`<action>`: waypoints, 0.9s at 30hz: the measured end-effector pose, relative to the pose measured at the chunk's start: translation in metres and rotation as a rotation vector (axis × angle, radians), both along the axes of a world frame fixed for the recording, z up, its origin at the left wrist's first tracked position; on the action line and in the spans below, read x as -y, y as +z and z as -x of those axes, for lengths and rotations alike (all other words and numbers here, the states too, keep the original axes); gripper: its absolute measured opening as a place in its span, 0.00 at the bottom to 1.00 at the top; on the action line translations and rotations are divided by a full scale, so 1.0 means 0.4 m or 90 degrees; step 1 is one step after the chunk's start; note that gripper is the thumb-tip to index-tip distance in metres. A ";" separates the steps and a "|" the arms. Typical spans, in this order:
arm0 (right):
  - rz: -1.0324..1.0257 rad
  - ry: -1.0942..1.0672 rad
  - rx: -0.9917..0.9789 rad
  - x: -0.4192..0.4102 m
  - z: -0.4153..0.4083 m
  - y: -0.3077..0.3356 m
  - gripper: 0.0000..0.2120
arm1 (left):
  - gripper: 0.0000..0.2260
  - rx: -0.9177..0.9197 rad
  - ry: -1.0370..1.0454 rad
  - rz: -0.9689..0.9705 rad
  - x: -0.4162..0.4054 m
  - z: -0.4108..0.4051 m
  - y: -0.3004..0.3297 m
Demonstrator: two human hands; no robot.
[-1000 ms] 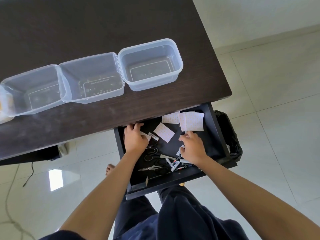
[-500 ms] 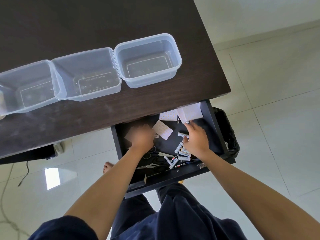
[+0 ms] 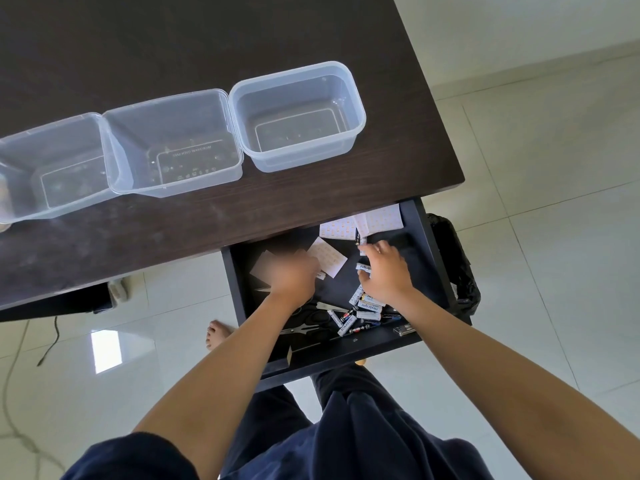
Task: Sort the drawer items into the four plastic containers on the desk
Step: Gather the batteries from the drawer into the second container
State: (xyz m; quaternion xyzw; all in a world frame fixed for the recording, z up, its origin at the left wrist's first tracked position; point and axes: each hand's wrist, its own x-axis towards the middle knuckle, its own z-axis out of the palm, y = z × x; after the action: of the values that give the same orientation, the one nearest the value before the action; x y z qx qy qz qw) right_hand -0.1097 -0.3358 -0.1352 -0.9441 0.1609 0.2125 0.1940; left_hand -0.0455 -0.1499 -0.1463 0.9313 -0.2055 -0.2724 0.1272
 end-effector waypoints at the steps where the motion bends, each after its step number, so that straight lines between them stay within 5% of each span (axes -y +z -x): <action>1: 0.004 0.003 -0.007 -0.001 -0.003 -0.001 0.27 | 0.09 -0.002 -0.001 -0.002 0.000 0.001 0.000; 6: 0.065 0.051 -0.071 -0.009 -0.015 -0.003 0.32 | 0.12 -0.016 -0.024 -0.011 0.006 0.008 0.004; 16: -0.029 0.006 0.023 0.015 0.027 0.003 0.16 | 0.16 -0.037 -0.070 -0.047 0.038 0.018 0.002; 21: 0.034 0.174 -0.009 0.033 0.013 0.006 0.26 | 0.13 -0.063 -0.173 -0.065 0.069 0.047 0.005; 27: 0.054 0.203 -0.019 0.045 0.038 0.008 0.16 | 0.18 -0.111 -0.194 -0.063 0.058 0.093 0.008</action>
State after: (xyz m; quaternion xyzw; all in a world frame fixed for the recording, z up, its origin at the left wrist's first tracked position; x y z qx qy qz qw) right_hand -0.1250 -0.3537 -0.1320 -0.9618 0.0207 0.2476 0.1153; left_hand -0.0826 -0.1729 -0.1431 0.8672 -0.3190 -0.3783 0.0559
